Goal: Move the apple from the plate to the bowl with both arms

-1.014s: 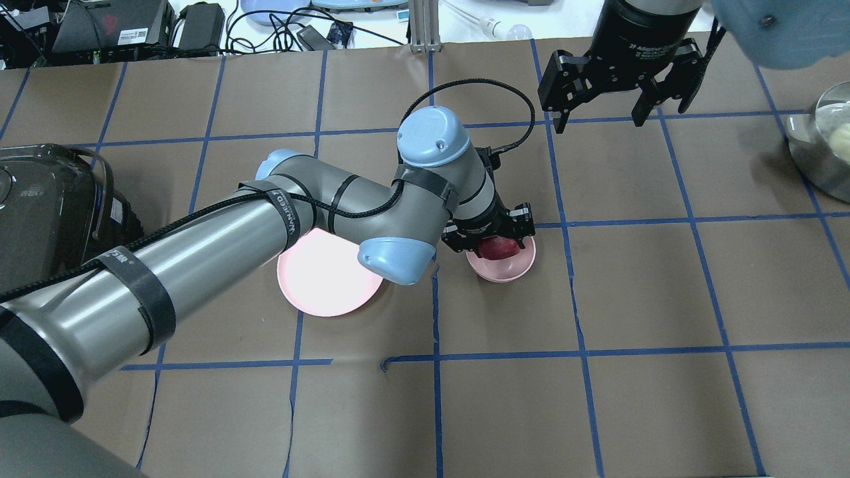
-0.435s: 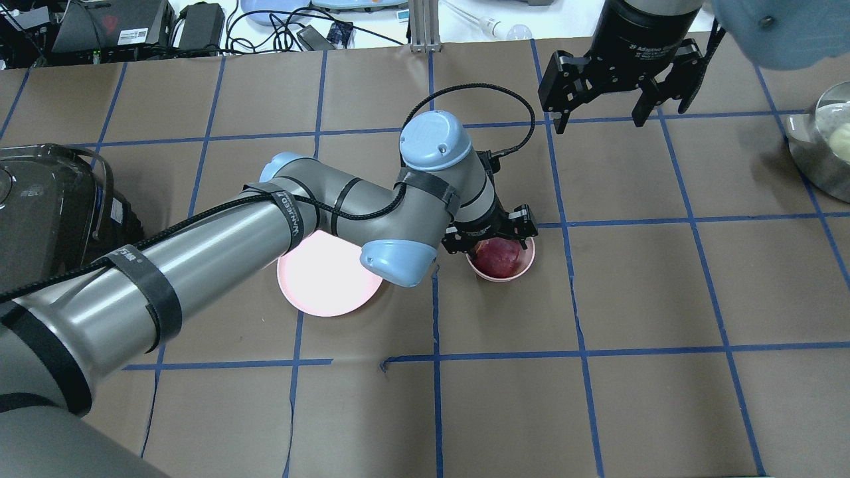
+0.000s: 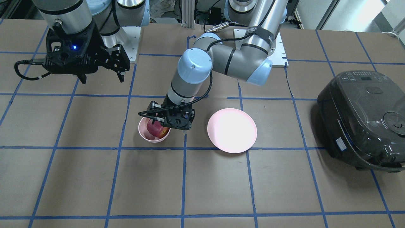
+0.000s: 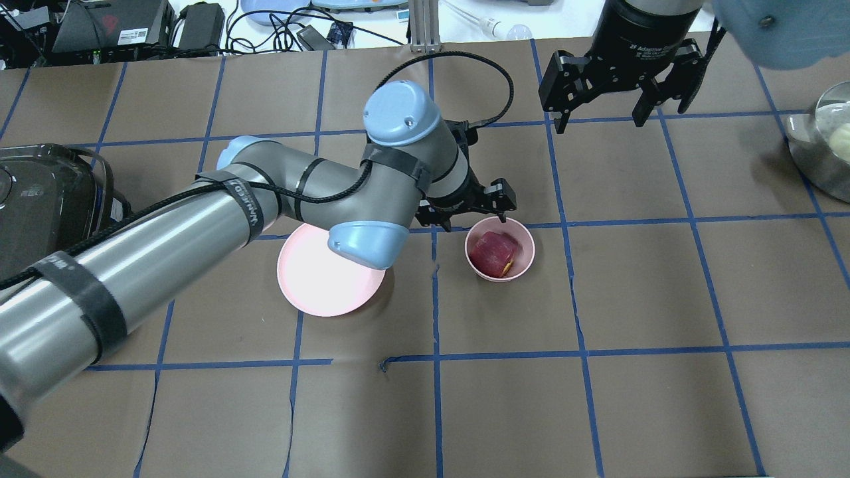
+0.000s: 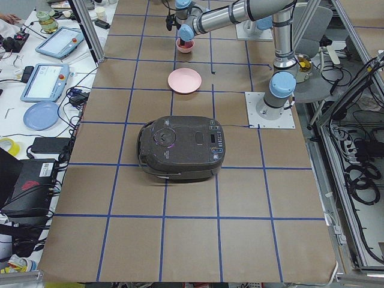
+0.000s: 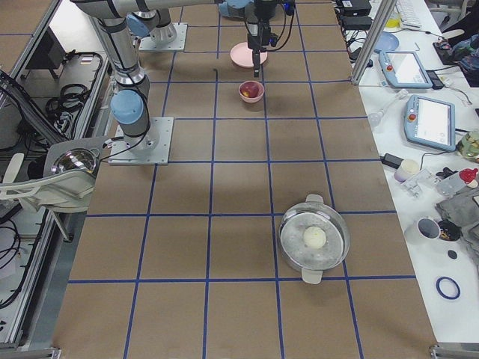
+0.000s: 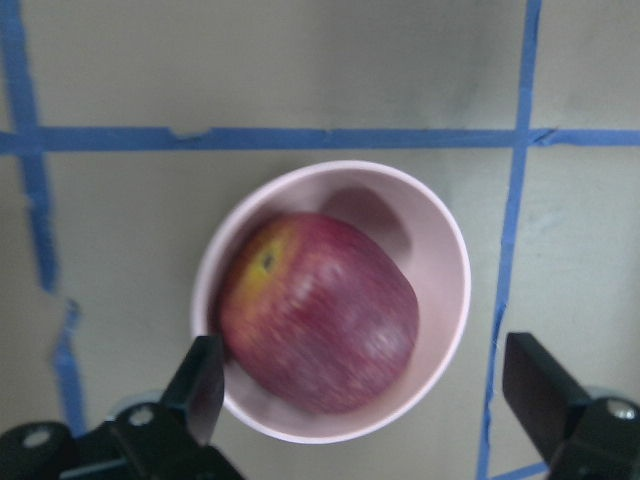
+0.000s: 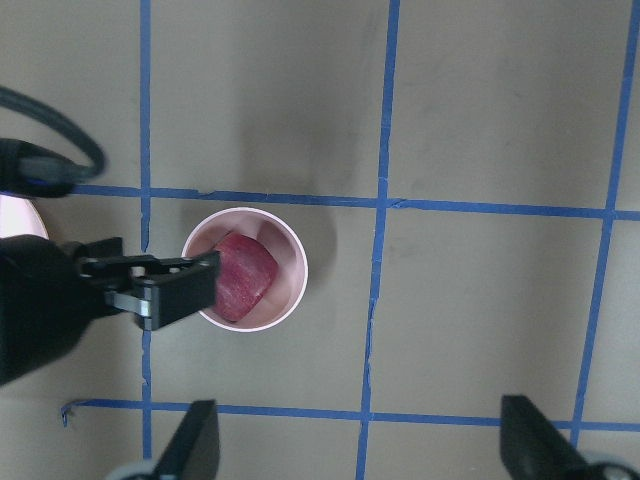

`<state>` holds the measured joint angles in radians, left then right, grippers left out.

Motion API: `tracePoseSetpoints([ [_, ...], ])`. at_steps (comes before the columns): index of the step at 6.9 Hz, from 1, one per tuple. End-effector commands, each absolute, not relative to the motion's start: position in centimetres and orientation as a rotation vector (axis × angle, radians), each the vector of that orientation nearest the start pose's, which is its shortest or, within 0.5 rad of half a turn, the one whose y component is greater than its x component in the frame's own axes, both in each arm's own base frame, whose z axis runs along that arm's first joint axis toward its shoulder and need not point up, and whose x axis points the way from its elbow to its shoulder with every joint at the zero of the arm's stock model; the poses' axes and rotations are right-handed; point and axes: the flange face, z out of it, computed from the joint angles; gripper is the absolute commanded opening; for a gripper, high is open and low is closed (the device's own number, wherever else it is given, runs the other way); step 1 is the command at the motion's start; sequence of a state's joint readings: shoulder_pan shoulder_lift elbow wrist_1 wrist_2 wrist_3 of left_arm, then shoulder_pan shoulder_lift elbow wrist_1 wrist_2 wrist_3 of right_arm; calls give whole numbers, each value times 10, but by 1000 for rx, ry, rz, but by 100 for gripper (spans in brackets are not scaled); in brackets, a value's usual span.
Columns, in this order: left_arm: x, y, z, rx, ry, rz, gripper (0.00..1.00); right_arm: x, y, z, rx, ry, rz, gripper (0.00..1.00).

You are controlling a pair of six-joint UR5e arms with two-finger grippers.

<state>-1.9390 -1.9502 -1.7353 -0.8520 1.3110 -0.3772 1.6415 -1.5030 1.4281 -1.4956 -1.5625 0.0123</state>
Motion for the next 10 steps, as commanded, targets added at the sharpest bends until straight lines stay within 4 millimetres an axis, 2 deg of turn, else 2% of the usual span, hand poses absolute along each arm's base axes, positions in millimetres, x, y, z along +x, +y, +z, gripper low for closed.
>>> tracePoseSetpoints([
  [1,-278,-531,314,84,3390,-175,100,170,-509,516,-89,3133,1,100],
  [2,-239,-531,343,120,3324,-137,100,170,-509,516,-89,3133,0,100],
  [3,-190,-529,385,67,3234,-94,100,170,-510,516,-89,3133,3,100],
  [4,-166,-519,427,3,3205,-1,100,170,-509,516,-89,3133,3,100],
  [5,-156,-515,456,-21,3174,-12,100,170,-509,516,-89,3133,3,100],
  [6,-154,-510,468,-22,3154,-18,100,170,-509,516,-89,3131,1,100],
  [10,-154,-508,461,-32,3166,7,100,170,-509,517,-96,3131,1,100],
])
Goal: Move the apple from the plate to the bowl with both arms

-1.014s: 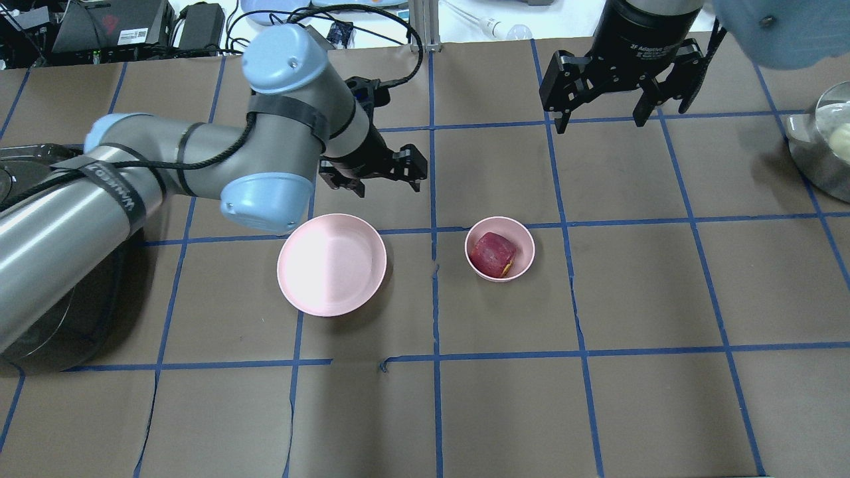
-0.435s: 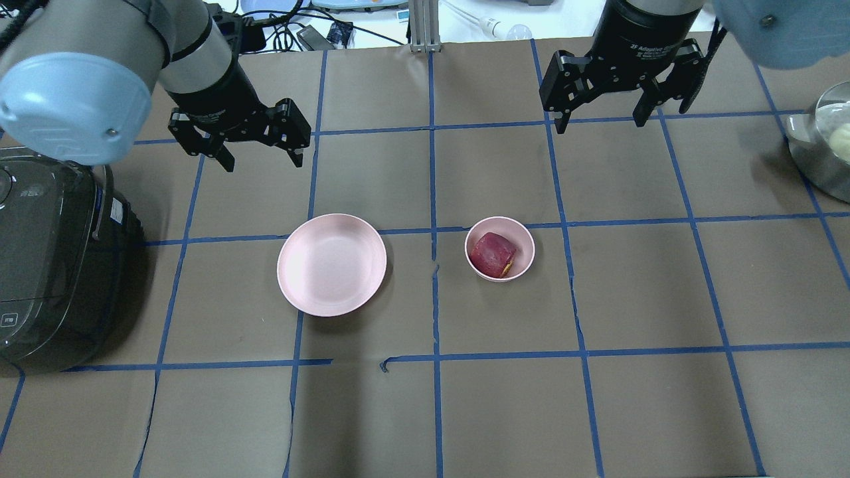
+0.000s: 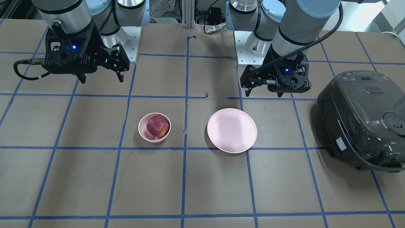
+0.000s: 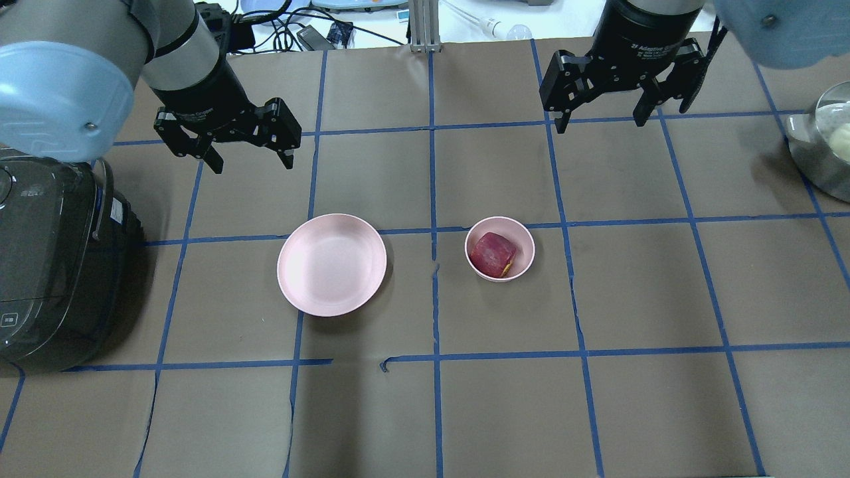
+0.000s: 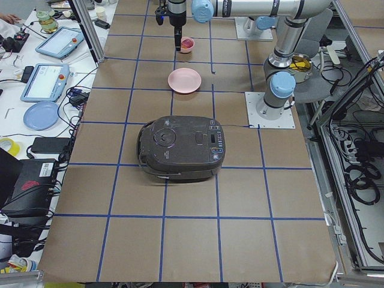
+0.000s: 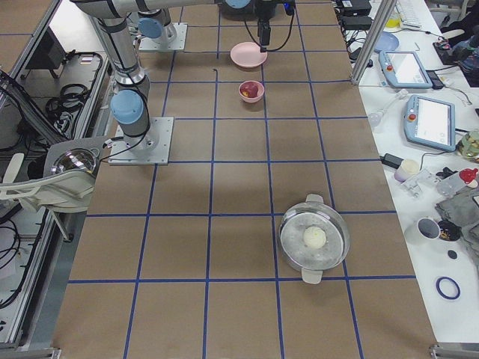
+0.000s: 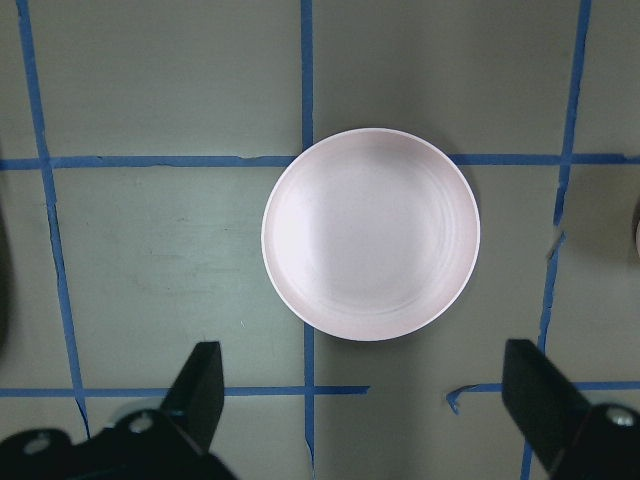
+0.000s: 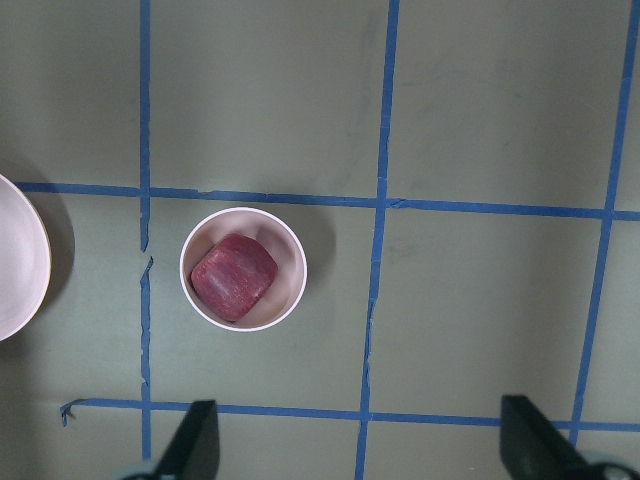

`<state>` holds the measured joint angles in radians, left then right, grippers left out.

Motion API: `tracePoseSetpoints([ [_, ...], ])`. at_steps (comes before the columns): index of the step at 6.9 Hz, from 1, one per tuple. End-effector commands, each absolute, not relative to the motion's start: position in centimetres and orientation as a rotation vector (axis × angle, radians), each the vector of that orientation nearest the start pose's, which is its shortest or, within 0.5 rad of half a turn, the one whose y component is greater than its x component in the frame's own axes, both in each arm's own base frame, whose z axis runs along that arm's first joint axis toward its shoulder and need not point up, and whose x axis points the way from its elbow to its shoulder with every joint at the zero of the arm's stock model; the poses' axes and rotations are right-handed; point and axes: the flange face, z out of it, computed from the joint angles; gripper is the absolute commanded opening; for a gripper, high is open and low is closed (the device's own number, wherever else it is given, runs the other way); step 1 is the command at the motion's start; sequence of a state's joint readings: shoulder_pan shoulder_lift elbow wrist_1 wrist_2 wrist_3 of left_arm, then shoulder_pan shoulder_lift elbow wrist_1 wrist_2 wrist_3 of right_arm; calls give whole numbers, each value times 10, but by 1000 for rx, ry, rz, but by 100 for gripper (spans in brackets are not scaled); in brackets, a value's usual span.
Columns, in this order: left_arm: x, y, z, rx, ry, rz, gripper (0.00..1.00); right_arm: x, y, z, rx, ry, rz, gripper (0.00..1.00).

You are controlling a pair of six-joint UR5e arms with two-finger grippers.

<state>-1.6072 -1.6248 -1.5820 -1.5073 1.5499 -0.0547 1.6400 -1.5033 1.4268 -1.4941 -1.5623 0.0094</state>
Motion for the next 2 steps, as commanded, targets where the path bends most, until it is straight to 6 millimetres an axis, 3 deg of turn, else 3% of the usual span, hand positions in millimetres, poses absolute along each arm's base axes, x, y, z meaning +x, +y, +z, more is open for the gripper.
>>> tracePoseSetpoints([
  [1,-153,-509,460,-37,3167,12,100,170,-509,517,-94,3133,3,100],
  [2,-154,-509,457,-39,3165,21,100,170,-509,518,-96,3132,1,100],
])
